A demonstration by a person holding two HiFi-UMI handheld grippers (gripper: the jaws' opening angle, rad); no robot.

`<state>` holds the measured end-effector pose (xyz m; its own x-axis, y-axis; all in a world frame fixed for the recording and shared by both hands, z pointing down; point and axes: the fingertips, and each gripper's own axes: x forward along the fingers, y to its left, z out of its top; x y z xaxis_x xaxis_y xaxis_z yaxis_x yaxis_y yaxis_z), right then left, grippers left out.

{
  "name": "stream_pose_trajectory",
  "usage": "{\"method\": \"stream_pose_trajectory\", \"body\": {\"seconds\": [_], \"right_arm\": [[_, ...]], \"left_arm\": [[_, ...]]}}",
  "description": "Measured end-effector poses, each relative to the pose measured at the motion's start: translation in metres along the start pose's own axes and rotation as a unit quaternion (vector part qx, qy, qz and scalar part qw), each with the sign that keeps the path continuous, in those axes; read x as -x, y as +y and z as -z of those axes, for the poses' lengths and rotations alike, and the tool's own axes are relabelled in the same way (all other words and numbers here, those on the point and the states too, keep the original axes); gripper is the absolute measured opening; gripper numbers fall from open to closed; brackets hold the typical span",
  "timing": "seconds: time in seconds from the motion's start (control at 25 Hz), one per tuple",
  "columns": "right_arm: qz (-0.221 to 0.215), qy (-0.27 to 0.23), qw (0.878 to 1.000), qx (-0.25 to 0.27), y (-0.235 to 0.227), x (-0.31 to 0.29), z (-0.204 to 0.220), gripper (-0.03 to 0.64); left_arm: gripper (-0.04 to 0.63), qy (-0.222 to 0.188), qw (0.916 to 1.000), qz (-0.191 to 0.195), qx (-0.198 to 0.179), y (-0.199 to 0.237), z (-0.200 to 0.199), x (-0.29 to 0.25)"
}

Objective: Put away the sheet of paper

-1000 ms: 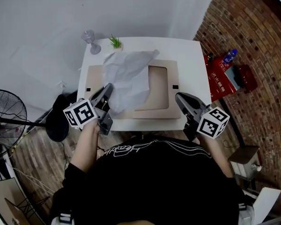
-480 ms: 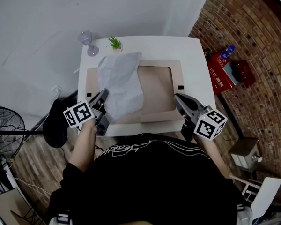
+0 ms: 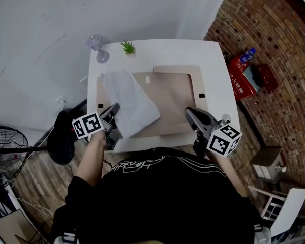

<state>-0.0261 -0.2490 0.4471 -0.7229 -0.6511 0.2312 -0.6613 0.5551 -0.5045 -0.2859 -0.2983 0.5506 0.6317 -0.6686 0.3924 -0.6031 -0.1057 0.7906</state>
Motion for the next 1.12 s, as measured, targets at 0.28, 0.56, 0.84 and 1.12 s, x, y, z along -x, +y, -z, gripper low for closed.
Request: {"method": "stream_pose_trajectory", "body": {"seconds": [0.28,0.56,0.84,1.12], "right_arm": [[0.017,0.004,1.000,0.002,0.002,0.006,0.007,0.000],[0.032,-0.003,0.999,-0.008,0.002,0.016,0.013,0.000],[0.032,0.003,0.999,-0.009,-0.014,0.028,0.011,0.000],[0.011,0.012,1.000,-0.023,-0.032,0.031,0.002,0.000]], "left_arm": [[0.032,0.030,0.9995,0.010,0.008,0.009,0.012,-0.003],[0.032,0.061,0.9980,0.018,0.003,0.007,0.027,-0.015],[0.032,0.069,0.9974,0.019,-0.002,-0.010,0.038,-0.035],[0.032,0.080,0.9968,-0.001,-0.004,-0.021,0.045,-0.055]]}}
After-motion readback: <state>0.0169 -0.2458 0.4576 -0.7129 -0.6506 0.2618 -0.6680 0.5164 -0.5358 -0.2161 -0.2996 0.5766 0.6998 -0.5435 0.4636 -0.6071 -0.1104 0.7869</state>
